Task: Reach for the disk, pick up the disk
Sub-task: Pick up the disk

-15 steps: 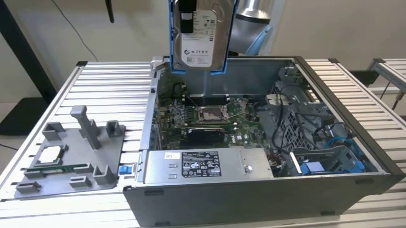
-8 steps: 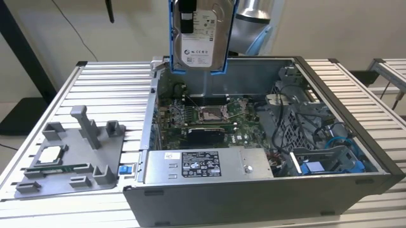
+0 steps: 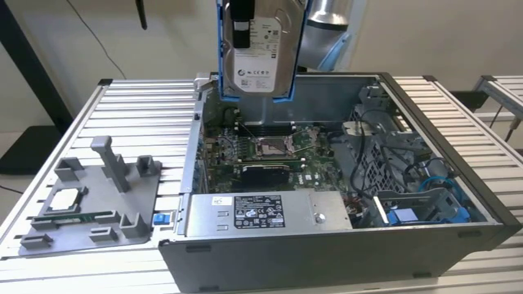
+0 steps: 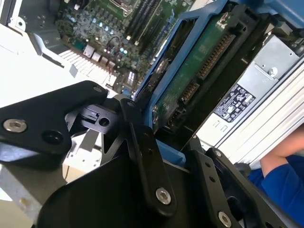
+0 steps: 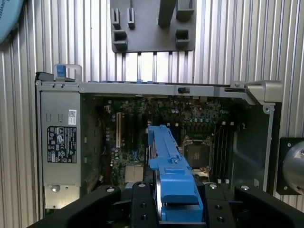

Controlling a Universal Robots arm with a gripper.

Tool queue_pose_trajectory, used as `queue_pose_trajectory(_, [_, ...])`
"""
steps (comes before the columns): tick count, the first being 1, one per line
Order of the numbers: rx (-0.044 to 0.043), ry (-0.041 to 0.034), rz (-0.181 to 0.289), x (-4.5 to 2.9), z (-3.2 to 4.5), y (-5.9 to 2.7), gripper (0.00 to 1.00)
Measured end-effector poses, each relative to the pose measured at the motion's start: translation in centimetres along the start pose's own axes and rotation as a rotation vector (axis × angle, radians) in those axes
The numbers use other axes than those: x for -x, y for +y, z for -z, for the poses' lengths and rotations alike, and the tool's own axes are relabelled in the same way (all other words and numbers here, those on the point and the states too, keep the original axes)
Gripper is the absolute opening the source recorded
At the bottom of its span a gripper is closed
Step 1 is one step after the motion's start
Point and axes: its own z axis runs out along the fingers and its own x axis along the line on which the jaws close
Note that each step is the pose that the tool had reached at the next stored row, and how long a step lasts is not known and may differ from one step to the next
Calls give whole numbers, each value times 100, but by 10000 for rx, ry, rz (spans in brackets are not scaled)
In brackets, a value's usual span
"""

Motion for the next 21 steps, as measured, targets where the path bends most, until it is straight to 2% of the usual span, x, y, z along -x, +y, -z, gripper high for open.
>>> queue_pose_trajectory(5, [1, 0, 1, -100, 2, -25, 0])
queue_pose_trajectory(21, [38, -2, -1, -393, 6, -249, 0])
